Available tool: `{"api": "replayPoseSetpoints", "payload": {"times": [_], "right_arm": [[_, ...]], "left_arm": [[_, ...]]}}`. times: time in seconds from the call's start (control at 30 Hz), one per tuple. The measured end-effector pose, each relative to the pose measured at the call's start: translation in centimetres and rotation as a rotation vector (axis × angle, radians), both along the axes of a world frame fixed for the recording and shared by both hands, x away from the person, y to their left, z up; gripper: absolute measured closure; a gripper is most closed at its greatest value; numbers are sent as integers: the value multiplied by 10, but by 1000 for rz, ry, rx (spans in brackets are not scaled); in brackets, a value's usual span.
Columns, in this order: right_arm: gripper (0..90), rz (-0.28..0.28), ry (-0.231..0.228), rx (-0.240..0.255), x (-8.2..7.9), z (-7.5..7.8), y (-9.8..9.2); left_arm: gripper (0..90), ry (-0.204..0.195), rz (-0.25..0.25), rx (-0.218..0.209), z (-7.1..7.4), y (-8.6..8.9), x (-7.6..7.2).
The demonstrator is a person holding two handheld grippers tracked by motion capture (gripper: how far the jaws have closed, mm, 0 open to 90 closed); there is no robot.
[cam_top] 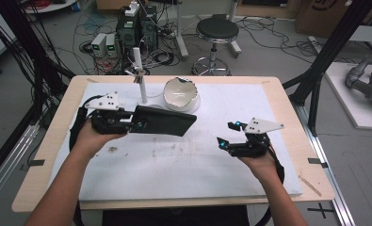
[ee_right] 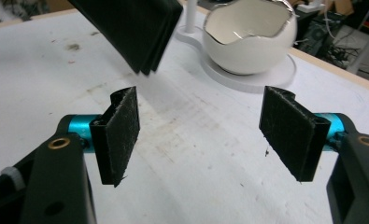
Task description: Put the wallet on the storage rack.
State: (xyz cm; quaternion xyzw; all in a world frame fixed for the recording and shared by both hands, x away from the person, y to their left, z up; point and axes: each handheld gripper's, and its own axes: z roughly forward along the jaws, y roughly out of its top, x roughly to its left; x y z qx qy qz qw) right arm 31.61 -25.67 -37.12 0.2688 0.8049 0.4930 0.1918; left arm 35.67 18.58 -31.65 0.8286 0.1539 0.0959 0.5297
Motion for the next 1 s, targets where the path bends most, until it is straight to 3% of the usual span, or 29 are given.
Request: {"api": "replayPoseSetpoints", "payload": {"times": [0.3, 0.53, 0.8, 1.0], "right_arm": [[226, -70, 37, 42, 2, -20, -12], [216, -78, 39, 61, 1, -20, -14], [216, -73, 51, 75, 3, -23, -14], [217, -79, 55, 79, 3, -23, -16]], "left_arm": [[751, -33, 45, 90, 41, -7, 18], [752, -70, 75, 165, 75, -12, 31], [751, -77, 98, 273, 96, -28, 51], [751, -76, 104, 314, 106, -36, 62]]}}
